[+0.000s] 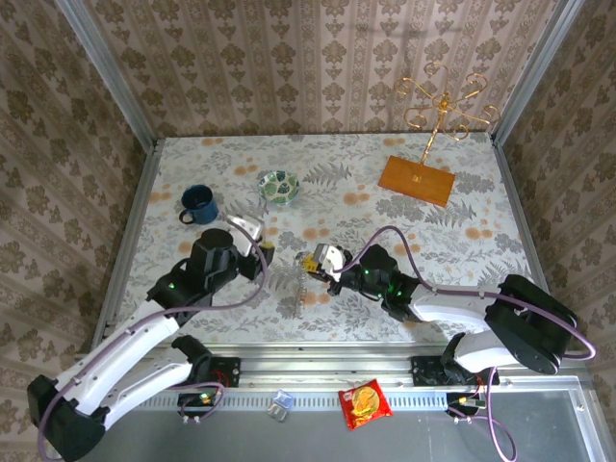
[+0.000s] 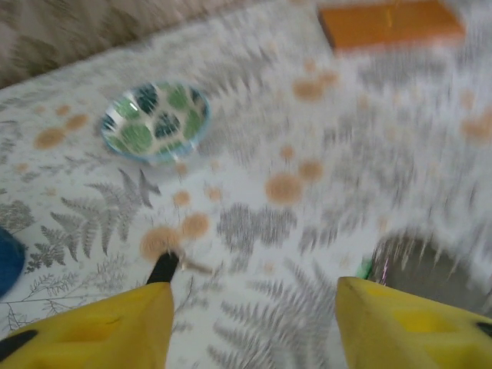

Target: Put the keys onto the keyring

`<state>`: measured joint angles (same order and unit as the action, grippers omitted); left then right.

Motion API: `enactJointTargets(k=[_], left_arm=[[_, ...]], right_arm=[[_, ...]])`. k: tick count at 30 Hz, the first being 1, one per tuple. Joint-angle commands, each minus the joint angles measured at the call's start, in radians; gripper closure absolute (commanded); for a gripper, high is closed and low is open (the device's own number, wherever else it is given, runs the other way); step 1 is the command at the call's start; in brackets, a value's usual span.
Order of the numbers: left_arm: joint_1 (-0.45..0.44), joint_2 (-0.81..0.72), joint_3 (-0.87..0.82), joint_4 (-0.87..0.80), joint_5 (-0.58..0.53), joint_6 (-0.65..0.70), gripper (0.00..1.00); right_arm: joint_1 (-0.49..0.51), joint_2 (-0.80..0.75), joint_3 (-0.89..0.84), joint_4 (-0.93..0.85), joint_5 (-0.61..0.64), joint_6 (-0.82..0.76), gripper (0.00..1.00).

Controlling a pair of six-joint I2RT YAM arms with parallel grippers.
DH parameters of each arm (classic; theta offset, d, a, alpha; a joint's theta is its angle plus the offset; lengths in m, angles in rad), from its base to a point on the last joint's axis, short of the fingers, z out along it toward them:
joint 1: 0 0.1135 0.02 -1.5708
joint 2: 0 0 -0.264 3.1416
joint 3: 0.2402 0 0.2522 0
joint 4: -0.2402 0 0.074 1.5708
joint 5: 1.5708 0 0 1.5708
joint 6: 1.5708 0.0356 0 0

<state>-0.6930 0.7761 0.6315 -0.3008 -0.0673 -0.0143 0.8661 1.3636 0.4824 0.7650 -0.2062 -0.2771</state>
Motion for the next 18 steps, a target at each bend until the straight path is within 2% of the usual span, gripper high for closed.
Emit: enactJointTargets(k=[1, 2, 3, 6, 8, 11, 15, 18], left_arm=[[0.043, -0.014, -0.058, 0.038, 0.219, 0.277, 0.47], [0.054, -0.015, -0.076, 0.068, 0.228, 0.234, 0.50], [0.070, -0.017, -0.091, 0.091, 0.284, 0.200, 0.52], [0.075, -0.008, -0.117, 0.117, 0.473, 0.182, 0.49], [0.058, -0.002, -0.140, 0.160, 0.554, 0.186, 0.48], [-0.001, 0.012, -0.179, 0.229, 0.506, 0.204, 0.48], [-0.008, 0.035, -0.198, 0.288, 0.483, 0.194, 0.48], [-0.042, 0.074, -0.187, 0.291, 0.437, 0.239, 0.46]], right_arm=[[-0.004, -0.030, 0.019, -0.052, -0.038, 0.004, 1.00], [-0.005, -0.033, 0.019, -0.062, -0.037, 0.002, 1.00], [-0.005, -0.036, 0.016, -0.068, -0.036, 0.001, 1.00], [-0.005, -0.040, 0.015, -0.086, -0.043, 0.002, 1.00], [-0.005, -0.040, 0.015, -0.093, -0.048, 0.003, 1.00], [-0.005, -0.043, 0.023, -0.113, -0.057, 0.008, 1.00], [-0.005, -0.066, 0.010, -0.139, -0.048, 0.008, 1.00], [-0.006, -0.061, 0.012, -0.143, -0.050, 0.009, 1.00]])
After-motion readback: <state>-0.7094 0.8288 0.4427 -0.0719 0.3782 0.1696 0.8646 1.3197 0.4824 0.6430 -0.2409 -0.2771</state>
